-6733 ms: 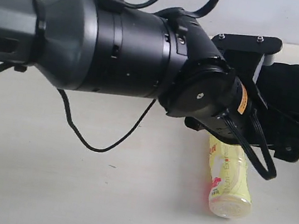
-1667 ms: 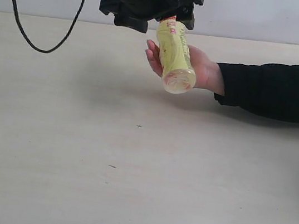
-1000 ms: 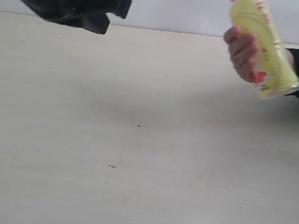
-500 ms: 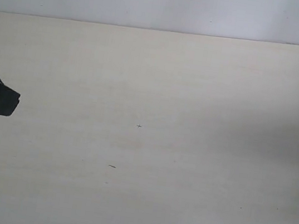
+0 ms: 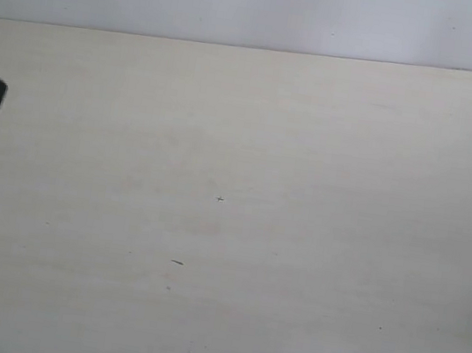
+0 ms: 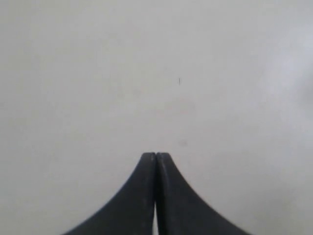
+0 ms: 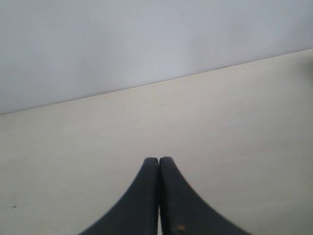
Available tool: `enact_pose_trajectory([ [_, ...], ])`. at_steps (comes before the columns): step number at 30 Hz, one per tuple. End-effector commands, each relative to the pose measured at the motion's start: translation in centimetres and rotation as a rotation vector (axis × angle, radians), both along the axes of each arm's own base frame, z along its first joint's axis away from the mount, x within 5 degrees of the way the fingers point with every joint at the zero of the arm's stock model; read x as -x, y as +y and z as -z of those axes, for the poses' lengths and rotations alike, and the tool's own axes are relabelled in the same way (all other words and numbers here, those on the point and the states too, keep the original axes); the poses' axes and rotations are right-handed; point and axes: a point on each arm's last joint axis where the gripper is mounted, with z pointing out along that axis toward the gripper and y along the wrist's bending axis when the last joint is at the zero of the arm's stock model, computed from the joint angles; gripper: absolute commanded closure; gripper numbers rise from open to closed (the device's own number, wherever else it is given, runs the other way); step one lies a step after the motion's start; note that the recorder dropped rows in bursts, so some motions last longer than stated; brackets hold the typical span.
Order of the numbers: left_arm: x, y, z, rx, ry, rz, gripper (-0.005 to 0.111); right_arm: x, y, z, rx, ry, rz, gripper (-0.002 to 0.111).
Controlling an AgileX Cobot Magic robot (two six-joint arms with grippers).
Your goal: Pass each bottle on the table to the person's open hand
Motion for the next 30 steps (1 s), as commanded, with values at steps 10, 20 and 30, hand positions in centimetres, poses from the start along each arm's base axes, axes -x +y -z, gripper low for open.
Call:
enact_pose_trajectory([
  [10,10.9,8.1,-0.4,0.208,-0.789,-0.273,0.106,0.0,0.0,0.1,0.001,-0.007,0.001,0.108],
  [20,12.2,8.8,3.8,-0.038,-0.910,-0.208,0.106,0.0,0.0,0.1,0.002,-0.006,0.001,0.108],
  [30,10.3,8.4,10.0,-0.149,-0.745,-0.153,0.106,0.0,0.0,0.1,0.002,-0.006,0.001,0.108],
])
